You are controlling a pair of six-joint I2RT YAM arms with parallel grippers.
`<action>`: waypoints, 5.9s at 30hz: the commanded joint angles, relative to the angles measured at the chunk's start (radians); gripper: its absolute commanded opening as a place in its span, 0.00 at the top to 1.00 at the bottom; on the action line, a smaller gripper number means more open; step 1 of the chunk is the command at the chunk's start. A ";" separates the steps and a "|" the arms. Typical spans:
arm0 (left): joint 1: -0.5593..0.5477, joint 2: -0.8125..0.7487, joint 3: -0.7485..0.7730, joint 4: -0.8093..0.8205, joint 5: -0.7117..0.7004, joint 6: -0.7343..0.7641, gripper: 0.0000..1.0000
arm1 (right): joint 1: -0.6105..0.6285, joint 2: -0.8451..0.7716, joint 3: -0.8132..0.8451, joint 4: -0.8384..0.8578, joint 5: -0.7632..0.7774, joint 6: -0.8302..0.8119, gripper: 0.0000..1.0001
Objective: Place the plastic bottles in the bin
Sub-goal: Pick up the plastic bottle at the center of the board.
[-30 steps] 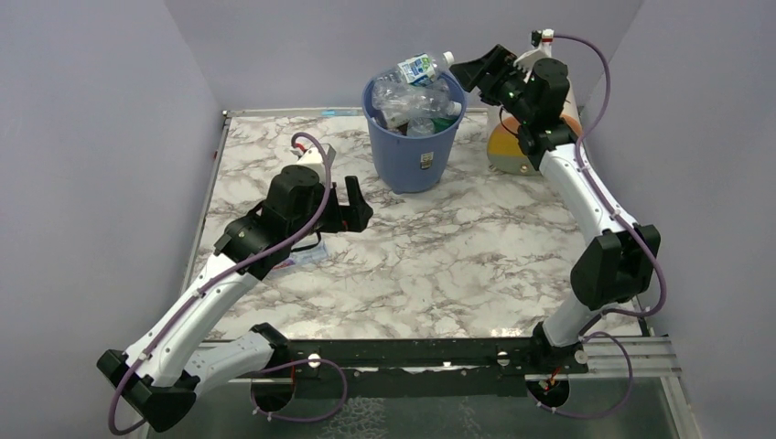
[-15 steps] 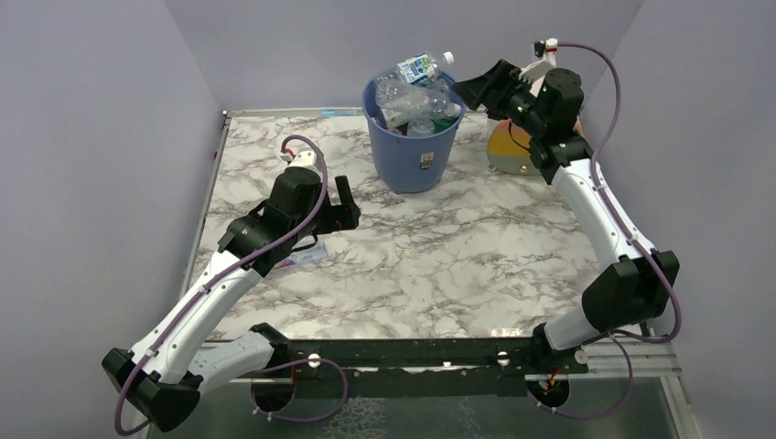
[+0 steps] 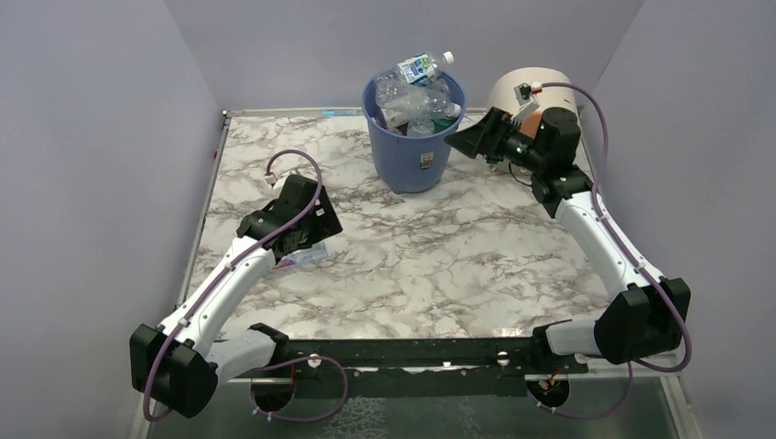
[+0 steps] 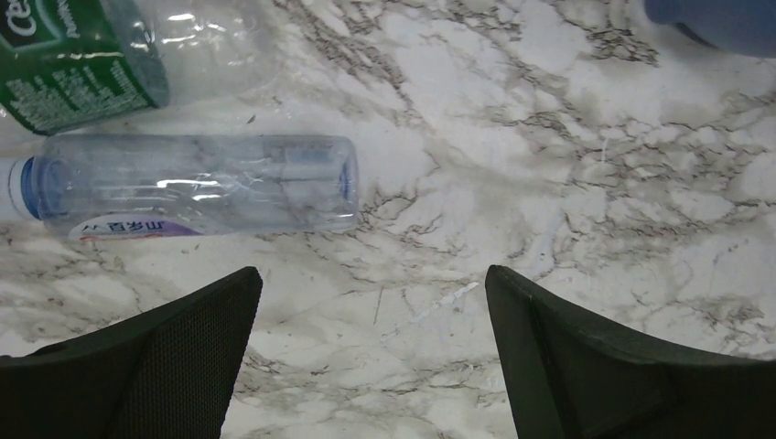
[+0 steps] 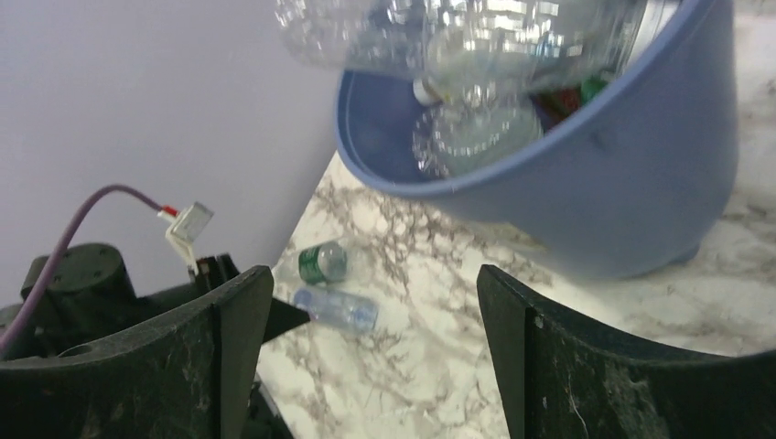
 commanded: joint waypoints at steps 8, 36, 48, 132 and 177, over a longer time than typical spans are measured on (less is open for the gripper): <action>0.097 -0.056 -0.126 -0.087 -0.064 -0.365 0.01 | 0.044 -0.009 -0.171 0.025 -0.158 -0.051 0.15; 0.194 -0.063 -0.219 -0.118 -0.249 -0.800 0.01 | 0.102 0.106 -0.267 0.140 -0.242 -0.020 0.15; 0.203 0.022 -0.272 -0.039 -0.215 -0.792 0.09 | 0.106 0.108 -0.283 0.149 -0.243 -0.014 0.15; -0.029 0.302 0.010 0.453 0.492 -1.015 0.47 | 0.434 -0.161 -0.576 0.458 0.255 -0.064 0.09; -0.077 0.344 -0.048 0.577 0.529 -1.123 0.48 | 0.595 -0.043 -0.429 0.278 0.654 -0.148 0.16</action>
